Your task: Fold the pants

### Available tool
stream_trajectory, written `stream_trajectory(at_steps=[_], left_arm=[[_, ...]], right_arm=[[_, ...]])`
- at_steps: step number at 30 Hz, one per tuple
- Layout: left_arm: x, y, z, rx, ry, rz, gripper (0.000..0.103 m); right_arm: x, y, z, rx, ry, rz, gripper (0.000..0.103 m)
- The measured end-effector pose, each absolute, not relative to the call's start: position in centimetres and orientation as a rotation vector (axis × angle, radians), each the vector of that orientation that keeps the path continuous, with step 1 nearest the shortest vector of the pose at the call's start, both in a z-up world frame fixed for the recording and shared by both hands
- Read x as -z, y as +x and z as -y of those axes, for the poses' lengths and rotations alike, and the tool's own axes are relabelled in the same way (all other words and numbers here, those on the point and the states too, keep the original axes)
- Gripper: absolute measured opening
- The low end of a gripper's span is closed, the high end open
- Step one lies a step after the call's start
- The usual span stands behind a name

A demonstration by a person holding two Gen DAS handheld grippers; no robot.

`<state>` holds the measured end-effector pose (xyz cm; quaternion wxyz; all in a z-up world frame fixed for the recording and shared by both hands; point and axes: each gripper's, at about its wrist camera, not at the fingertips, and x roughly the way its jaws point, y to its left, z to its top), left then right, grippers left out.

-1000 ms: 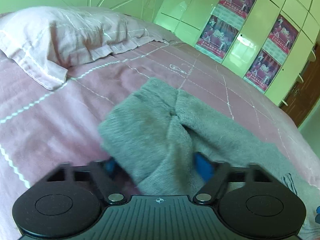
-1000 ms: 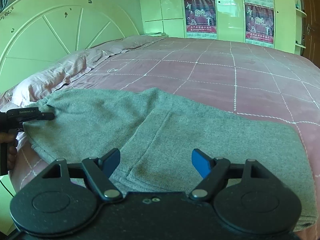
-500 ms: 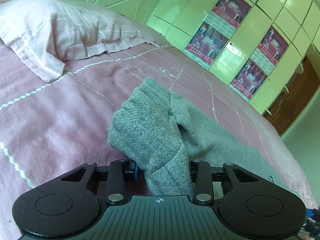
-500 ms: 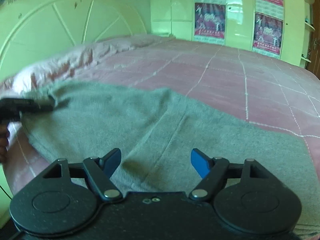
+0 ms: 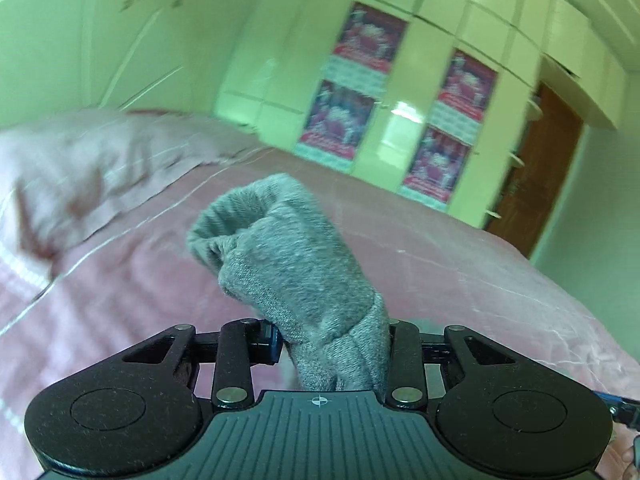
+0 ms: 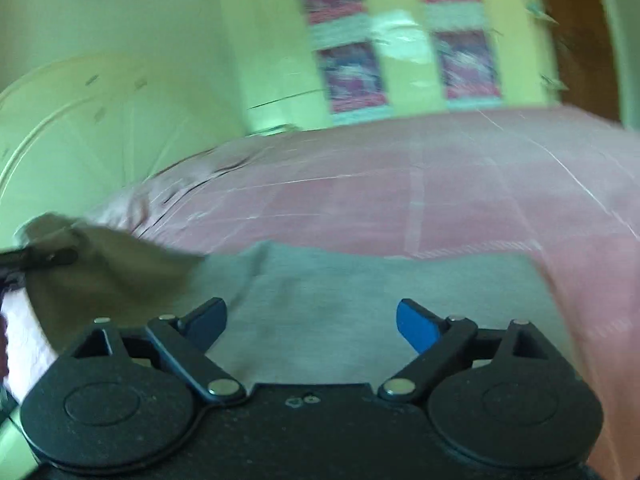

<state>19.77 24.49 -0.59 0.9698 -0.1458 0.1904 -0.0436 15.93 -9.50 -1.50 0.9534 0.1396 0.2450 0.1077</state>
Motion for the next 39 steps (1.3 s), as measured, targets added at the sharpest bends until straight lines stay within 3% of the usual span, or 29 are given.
stream_trajectory(at_steps=[7, 13, 15, 16, 17, 24, 30, 39], left_arm=[[-3.5, 21.8, -9.5, 0.314, -0.136, -0.369, 0.035], [-2.8, 22.0, 6.0, 0.540, 0.005, -0.435, 0.035], [-0.8, 21.8, 10.4, 0.627, 0.064, -0.539, 0.056], [0.1, 21.8, 12.0, 0.616, 0.092, -0.635, 0.078], [0.7, 21.0, 12.8, 0.595, 0.130, -0.658, 0.080], [0.2, 14.3, 5.2, 0.469, 0.077, -0.611, 0.084], [0.9, 8.8, -1.5, 0.361, 0.107, -0.576, 0.086], [2.4, 8.7, -6.4, 0.315, 0.035, -0.608, 0.086]], right_arm=[[2.6, 12.3, 21.7, 0.056, 0.533, -0.441, 0.082], [4.4, 9.9, 27.7, 0.135, 0.690, -0.416, 0.083], [5.3, 9.6, 29.2, 0.132, 0.752, -0.426, 0.083], [5.7, 9.5, 29.7, 0.118, 0.784, -0.429, 0.083], [6.1, 9.5, 30.2, 0.100, 0.813, -0.428, 0.083], [6.7, 10.8, 29.7, -0.110, 0.965, -0.417, 0.075], [5.6, 10.8, 27.7, -0.144, 0.975, -0.481, 0.075], [4.4, 13.4, 24.1, -0.044, 0.942, -0.657, 0.076]])
